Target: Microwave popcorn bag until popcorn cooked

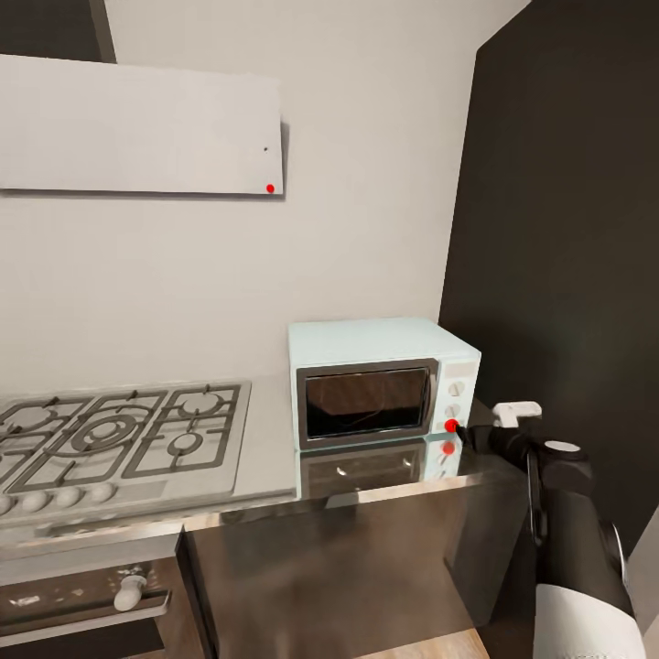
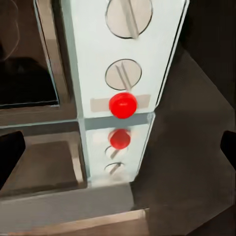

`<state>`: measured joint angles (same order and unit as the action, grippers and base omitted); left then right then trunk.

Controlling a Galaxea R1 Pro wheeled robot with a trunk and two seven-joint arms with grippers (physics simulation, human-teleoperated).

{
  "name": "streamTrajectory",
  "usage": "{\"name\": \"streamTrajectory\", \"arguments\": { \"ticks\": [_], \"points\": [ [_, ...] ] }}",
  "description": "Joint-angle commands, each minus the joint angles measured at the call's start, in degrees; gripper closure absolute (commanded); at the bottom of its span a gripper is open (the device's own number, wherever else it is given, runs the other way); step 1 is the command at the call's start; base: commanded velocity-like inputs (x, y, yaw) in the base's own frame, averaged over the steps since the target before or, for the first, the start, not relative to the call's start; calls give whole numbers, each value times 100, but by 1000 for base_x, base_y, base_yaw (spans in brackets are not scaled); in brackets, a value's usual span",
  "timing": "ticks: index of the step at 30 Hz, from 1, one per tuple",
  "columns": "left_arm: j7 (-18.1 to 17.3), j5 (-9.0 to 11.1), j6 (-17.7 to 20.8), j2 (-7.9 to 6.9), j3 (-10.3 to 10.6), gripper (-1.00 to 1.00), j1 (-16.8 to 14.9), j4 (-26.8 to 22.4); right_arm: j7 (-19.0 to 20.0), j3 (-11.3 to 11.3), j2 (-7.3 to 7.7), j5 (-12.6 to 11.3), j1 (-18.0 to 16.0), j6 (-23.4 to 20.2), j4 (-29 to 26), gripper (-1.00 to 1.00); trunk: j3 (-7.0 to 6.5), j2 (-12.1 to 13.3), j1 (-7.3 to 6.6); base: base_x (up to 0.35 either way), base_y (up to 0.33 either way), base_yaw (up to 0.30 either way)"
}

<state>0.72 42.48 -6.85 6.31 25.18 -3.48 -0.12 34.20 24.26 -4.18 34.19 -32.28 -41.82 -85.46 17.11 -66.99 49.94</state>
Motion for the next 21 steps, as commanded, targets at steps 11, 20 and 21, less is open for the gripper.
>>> {"name": "streamTrajectory", "arguments": {
  "ticks": [11, 20, 21],
  "points": [
    [8, 40, -25, -4, 48, -100, -4, 3, -1142, -2, -329, -754, -35, 1513, 1183, -100, 7, -5, 0, 0, 0, 0],
    [8, 32, -27, -2, 41, -100, -4, -4, -1231, -16, -316, -805, -32, 1602, 1262, -100, 7, -5, 0, 52, -45, 0],
    [8, 36, -27, -4, 41, -100, -4, -4, -1232, -21, -314, -804, -32, 1601, 1265, -100, 7, -5, 0, 194, -179, 0]
  ]
}}
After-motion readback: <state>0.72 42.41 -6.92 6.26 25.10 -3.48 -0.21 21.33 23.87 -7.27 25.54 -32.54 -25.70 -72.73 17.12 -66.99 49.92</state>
